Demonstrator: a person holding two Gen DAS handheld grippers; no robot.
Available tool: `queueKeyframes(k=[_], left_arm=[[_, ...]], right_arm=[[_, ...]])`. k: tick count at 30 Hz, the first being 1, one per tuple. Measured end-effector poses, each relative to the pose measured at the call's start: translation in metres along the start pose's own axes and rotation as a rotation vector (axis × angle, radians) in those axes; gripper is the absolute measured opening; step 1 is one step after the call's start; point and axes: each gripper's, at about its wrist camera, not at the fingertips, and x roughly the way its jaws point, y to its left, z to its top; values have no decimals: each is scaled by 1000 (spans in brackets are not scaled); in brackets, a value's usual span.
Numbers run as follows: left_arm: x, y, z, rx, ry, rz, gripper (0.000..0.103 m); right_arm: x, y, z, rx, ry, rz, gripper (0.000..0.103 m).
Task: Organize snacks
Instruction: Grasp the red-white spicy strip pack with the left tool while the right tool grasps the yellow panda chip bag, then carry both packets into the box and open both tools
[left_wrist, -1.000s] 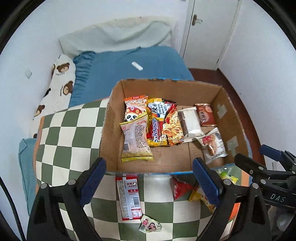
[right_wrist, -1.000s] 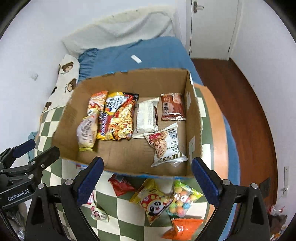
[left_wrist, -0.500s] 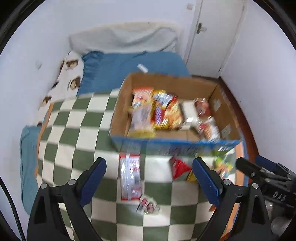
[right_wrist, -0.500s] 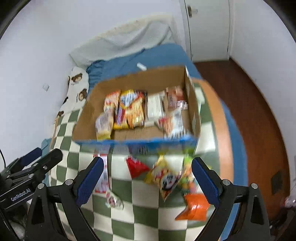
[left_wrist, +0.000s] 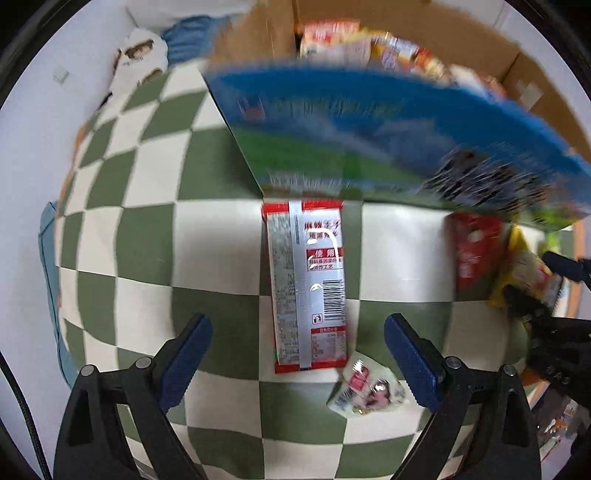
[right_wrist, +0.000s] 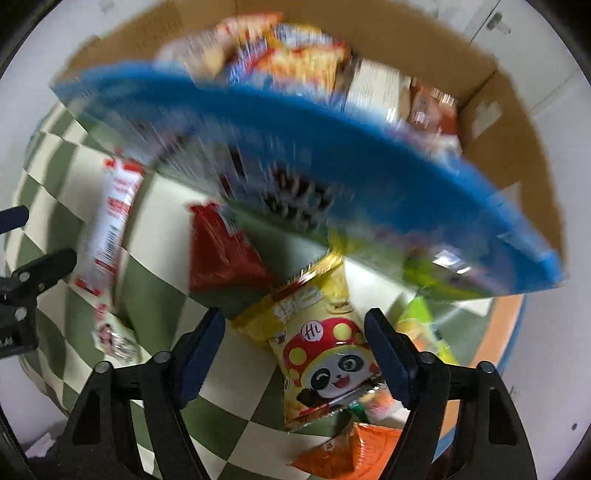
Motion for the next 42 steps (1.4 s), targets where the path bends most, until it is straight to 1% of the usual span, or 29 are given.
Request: queueKeyframes(k=[1,3,5,8,10,11,12,13,14,16,17,19,21,23,26,29,33,35,39,41,42], left_arm=[[9,0,1,0,17,2,95],[20,0,2,-1,37,4,95],[28,-1,2,-2,46,3,95],[44,-3,1,4,79,11,95],[55,-5,-1,13,106,13,95],[60,-7,-3,20,108,11,95],[61,-6,-5,22,95,7,95],[60,-6,-7,21,84,0,91],[58,-5,-9,20,67,-8,86],[53,-3,-15,24,52,-7,58],[51,-3,-19,28,54,-11,52],[48,0,-27,29,56,-13,51],[46,3,-40,27,68,-22,50],[46,8,-56,19,88,-35,50],[49,16,-80,10,112,-47,50],[58,23,-92,-11,130,-68,53],[68,30,-94,-53,145,-90,55],[71,31,-93,-58,149,-88,55],[73,31,-92,-73,142,-89,55],[64,26,-75,-75,119,-80,53],[61,27,-74,-67,106,-68,48]], right_arm=[[3,-2,-2,18,7,-16,60],[4,-3,-9,58,4,-1,58],[3,-8,-20,147,11,30,57],[5,-19,-41,354,16,194,58],[8,-27,-51,456,12,288,59],[10,-28,-53,471,21,314,63],[11,-28,-55,478,36,337,73],[12,-29,-56,476,45,347,76],[10,-27,-57,457,41,340,78],[2,-19,-54,368,21,259,78],[-2,-14,-53,327,12,221,78],[-5,-4,-48,283,22,197,78],[-1,4,-46,275,46,216,78],[8,12,-47,272,70,212,78],[20,21,-55,268,83,205,58],[24,29,-63,241,63,190,58],[29,33,-70,259,50,193,58],[33,34,-72,281,53,206,60],[41,16,-74,338,57,244,61],[42,13,-76,347,46,246,60],[40,13,-78,344,32,234,57]])
